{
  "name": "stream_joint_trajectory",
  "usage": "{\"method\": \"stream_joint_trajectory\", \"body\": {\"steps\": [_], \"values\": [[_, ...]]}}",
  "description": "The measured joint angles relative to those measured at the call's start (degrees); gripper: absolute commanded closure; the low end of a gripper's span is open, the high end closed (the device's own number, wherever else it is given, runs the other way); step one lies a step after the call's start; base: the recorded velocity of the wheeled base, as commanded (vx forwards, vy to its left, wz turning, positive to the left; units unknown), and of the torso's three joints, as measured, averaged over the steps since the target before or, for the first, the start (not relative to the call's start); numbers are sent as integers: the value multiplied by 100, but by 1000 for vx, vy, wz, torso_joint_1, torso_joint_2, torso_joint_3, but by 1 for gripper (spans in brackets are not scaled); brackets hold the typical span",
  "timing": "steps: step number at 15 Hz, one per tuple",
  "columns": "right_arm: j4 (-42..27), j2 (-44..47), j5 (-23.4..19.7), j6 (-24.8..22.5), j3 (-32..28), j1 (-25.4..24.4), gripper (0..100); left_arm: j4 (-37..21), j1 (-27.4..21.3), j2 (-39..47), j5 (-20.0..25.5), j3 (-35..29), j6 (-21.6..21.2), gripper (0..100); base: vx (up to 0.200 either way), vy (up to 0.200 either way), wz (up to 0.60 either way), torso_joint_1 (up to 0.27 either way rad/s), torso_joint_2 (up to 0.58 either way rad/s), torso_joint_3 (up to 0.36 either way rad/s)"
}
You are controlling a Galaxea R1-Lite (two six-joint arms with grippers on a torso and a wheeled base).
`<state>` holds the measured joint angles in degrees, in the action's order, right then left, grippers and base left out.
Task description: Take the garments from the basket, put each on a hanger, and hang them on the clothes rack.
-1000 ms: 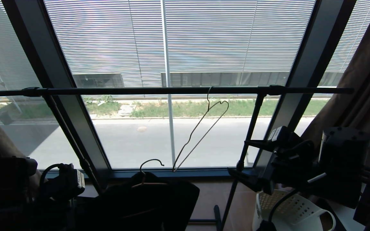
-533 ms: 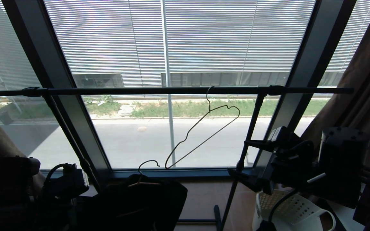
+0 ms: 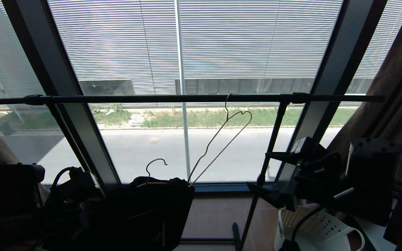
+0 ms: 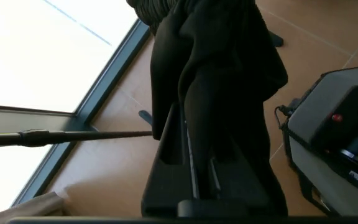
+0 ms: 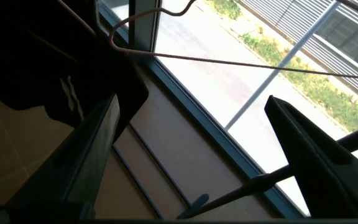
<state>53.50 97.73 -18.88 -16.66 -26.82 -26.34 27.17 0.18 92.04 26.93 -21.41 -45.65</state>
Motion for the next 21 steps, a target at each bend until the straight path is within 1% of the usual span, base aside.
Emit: {"method": "stream_joint_trajectory", "body": {"steps": [1, 4, 6, 7, 8, 9, 11, 12, 13, 15, 18, 21], "values": [[0, 0, 0, 0, -2, 0, 0, 71, 4, 29, 0, -15, 178, 100, 0, 0, 0, 0, 0, 0], [-2, 0, 0, -2, -10, 0, 0, 345, -9, 77, -5, -191, 1106, 100, 0, 0, 0, 0, 0, 0], [0, 1, 0, 0, -10, 0, 0, 446, -37, 79, -2, -282, 1375, 100, 0, 0, 0, 0, 0, 0], [0, 12, 0, 0, -10, 0, 0, 670, -80, 82, -2, -312, 1651, 100, 0, 0, 0, 0, 0, 0], [0, 28, 0, 0, -10, 0, 0, 1046, -145, 90, 0, -339, 1894, 100, 0, 0, 0, 0, 0, 0], [0, 37, 0, 0, -10, 0, 0, 1242, -211, 107, 2, -358, 2035, 100, 0, 0, 0, 0, 0, 0], [0, 59, 0, 0, -10, 0, 0, 1468, -290, 162, 0, -463, 2365, 100, 0, 0, 0, 0, 0, 0], [0, 67, 2, 0, -10, 0, 0, 1481, -323, 189, 0, -546, 2573, 100, 0, 0, 0, 0, 0, 0], [0, 74, 0, -2, -10, 0, 0, 1499, -346, 222, 0, -621, 2719, 100, 0, 0, 0, 0, 0, 0], [2, 106, 0, -9, -10, -4, 0, 1501, -390, 280, -2, -780, 2868, 100, 0, 0, 0, 0, 0, 0], [0, 161, 0, -5, -7, -24, 0, 1514, -619, 358, -2, -1059, 3107, 100, 0, 0, 0, 0, 0, 0], [6, 194, 0, -2, -7, -26, 0, 1527, -679, 394, 2, -1189, 3501, 100, 0, 0, 0, 0, 0, 0]]}}
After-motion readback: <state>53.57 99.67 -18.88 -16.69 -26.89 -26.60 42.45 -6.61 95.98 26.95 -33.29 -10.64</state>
